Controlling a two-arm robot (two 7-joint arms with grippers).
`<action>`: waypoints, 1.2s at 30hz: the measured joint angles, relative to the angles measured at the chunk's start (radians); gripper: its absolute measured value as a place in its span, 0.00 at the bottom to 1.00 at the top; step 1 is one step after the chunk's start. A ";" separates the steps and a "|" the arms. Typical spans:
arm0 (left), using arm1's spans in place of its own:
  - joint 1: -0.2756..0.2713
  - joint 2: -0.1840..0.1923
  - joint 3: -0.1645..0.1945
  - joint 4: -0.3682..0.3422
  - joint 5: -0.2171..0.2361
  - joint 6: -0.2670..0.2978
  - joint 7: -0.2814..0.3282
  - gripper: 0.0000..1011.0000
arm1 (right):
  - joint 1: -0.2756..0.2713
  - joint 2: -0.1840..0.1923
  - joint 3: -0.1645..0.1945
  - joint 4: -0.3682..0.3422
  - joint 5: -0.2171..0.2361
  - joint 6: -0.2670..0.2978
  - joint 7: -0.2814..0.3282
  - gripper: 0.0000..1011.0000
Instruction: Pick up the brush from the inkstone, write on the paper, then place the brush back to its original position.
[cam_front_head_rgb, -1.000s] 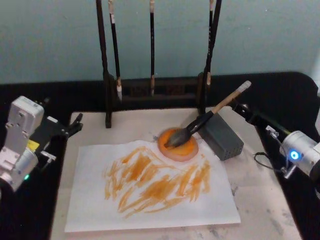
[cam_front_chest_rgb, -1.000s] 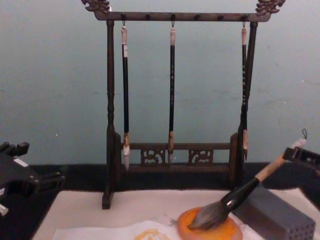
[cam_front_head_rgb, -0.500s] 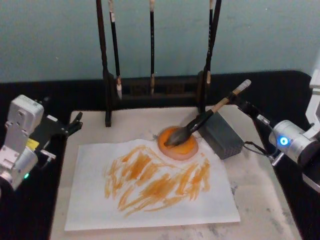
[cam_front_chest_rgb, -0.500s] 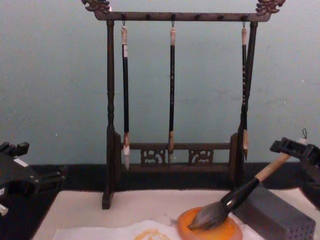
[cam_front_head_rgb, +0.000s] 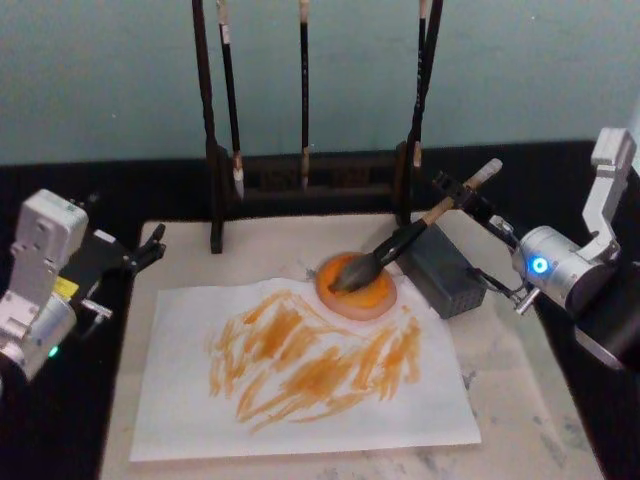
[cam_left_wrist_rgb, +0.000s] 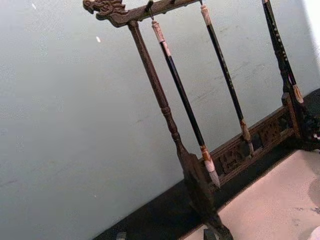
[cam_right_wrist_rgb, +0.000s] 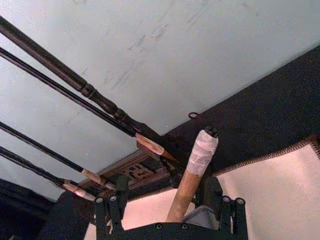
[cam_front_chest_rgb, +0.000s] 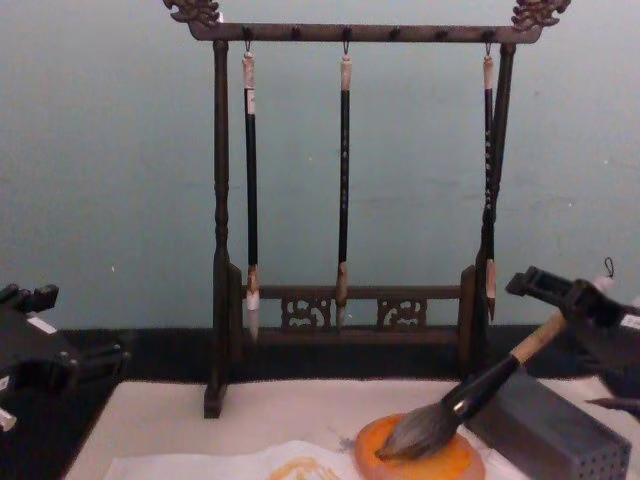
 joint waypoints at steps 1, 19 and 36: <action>0.000 0.000 0.000 0.000 0.000 0.000 0.000 0.99 | 0.003 -0.001 -0.002 0.004 0.001 -0.002 0.000 0.99; 0.000 0.000 0.000 0.000 0.000 0.000 0.000 0.99 | 0.014 -0.002 -0.026 0.018 0.021 -0.024 -0.015 0.99; 0.000 0.000 0.000 0.000 0.000 0.000 0.000 0.99 | 0.014 -0.003 -0.023 0.017 0.021 -0.019 -0.015 0.76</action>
